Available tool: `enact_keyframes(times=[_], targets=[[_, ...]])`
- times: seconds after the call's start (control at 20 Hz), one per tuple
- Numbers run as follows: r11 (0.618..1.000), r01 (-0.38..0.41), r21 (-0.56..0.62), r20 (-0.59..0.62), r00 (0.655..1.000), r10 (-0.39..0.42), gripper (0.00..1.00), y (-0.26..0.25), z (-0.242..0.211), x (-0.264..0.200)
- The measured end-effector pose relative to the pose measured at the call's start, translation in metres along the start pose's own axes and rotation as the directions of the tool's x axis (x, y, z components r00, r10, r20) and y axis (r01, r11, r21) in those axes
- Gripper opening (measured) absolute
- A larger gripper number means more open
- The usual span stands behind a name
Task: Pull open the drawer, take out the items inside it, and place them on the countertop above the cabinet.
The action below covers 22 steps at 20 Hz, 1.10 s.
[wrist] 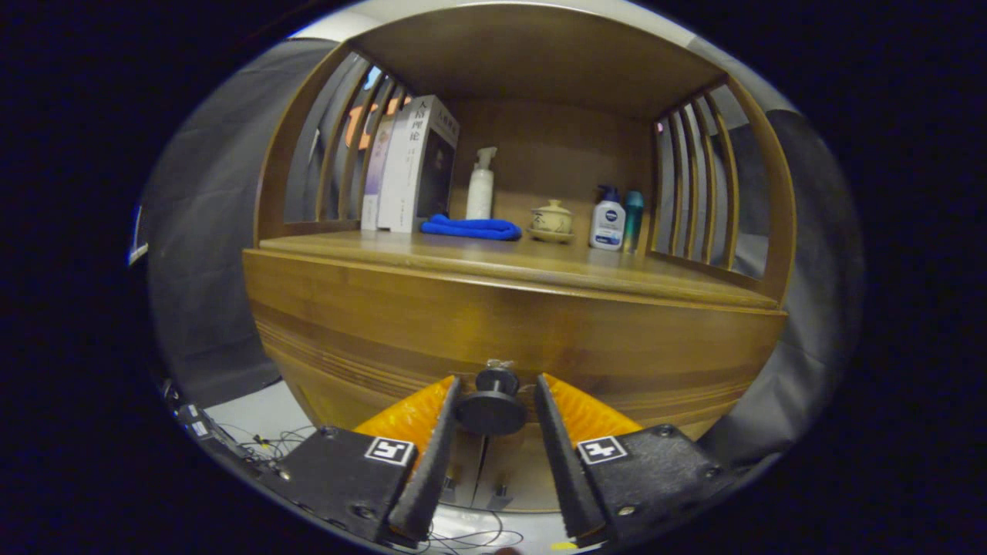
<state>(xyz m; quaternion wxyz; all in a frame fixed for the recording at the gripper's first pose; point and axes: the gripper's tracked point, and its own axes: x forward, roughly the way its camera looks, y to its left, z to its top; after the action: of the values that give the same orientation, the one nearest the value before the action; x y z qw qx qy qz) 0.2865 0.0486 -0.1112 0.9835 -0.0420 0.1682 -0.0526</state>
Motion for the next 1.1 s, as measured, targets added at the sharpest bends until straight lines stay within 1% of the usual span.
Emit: enact_keyframes(times=[0.15,0.2,0.4,0.45,0.55,0.6,0.75,0.95,1.1], targets=[[0.999,0.047,-0.017,-0.021,0.999,-0.048,0.47,-0.001,-0.004,-0.001],[0.999,0.042,-0.023,-0.021,0.999,-0.042,0.45,-0.001,-0.002,-0.001],[0.999,-0.016,0.044,-0.047,0.999,0.018,0.4,0.0,-0.004,-0.002],[0.999,-0.017,0.047,-0.053,0.998,0.02,0.39,0.0,-0.004,-0.003],[1.0,-0.009,0.008,-0.054,0.999,0.009,0.36,0.0,-0.005,-0.007],[1.0,-0.018,-0.004,-0.052,0.999,0.017,0.36,0.002,-0.007,-0.012],[0.999,-0.047,0.022,-0.046,0.998,0.048,0.36,0.007,-0.016,-0.043],[0.996,-0.09,0.008,-0.029,0.995,0.091,0.36,0.012,-0.028,-0.08],[0.993,-0.113,0.034,-0.03,0.993,0.114,0.36,0.017,-0.043,-0.112]])
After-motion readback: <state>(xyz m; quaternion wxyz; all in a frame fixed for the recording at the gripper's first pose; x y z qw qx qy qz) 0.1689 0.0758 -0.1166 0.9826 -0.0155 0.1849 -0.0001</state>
